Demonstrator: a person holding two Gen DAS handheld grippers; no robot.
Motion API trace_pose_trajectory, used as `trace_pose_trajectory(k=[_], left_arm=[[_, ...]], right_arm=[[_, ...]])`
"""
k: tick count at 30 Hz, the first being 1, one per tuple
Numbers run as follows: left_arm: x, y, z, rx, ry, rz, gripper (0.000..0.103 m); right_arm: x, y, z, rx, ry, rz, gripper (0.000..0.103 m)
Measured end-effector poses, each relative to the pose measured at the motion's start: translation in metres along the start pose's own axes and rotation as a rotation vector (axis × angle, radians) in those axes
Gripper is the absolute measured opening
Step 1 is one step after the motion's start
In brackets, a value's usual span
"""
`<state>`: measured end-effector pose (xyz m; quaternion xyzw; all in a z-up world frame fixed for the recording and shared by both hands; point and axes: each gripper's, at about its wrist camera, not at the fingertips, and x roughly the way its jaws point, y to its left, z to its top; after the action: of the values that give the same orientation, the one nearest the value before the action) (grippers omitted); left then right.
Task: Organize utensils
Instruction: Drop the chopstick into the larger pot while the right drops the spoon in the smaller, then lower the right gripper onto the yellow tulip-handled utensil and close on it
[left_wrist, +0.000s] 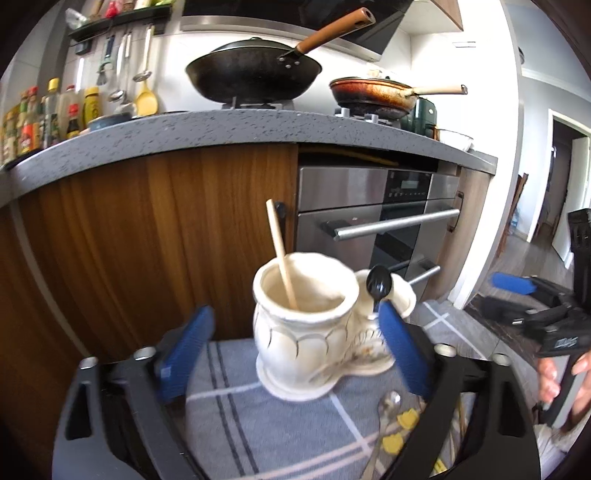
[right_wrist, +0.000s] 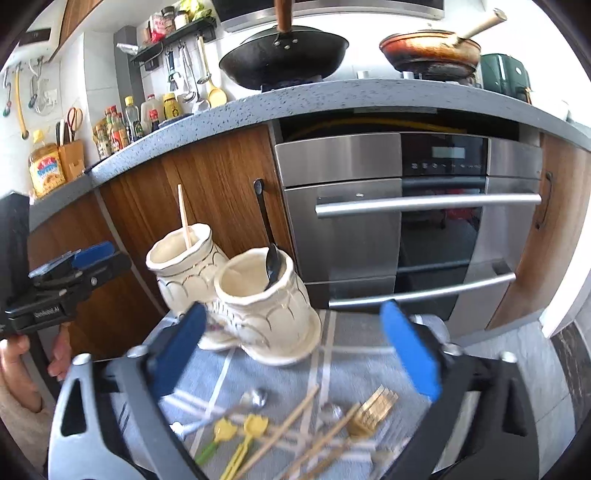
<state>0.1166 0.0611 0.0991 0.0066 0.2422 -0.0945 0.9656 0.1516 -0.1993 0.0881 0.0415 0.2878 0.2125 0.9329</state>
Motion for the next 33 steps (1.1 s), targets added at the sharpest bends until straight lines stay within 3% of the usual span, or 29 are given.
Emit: trace_pose_trajectory(k=[8, 15, 22, 28, 33], left_arm=[[-0.013, -0.004, -0.04, -0.012, 0.043, 0.089, 0.098], [-0.007, -0.016, -0.078, -0.019, 0.123, 0.027, 0.098], [0.001, -0.026, -0.104, -0.001, 0.175, -0.023, 0.098], [0.004, -0.029, -0.113, 0.046, 0.179, -0.005, 0.098], [0.005, -0.031, -0.118, 0.069, 0.177, -0.012, 0.098]], right_arm=[[-0.033, -0.036, -0.032, 0.022, 0.057, -0.112, 0.098], [-0.03, -0.059, -0.075, 0.003, 0.164, -0.196, 0.097], [-0.024, -0.045, -0.103, -0.019, 0.224, -0.17, 0.097], [-0.009, -0.003, -0.11, -0.063, 0.275, -0.067, 0.097], [0.013, 0.03, -0.108, -0.108, 0.331, -0.044, 0.095]])
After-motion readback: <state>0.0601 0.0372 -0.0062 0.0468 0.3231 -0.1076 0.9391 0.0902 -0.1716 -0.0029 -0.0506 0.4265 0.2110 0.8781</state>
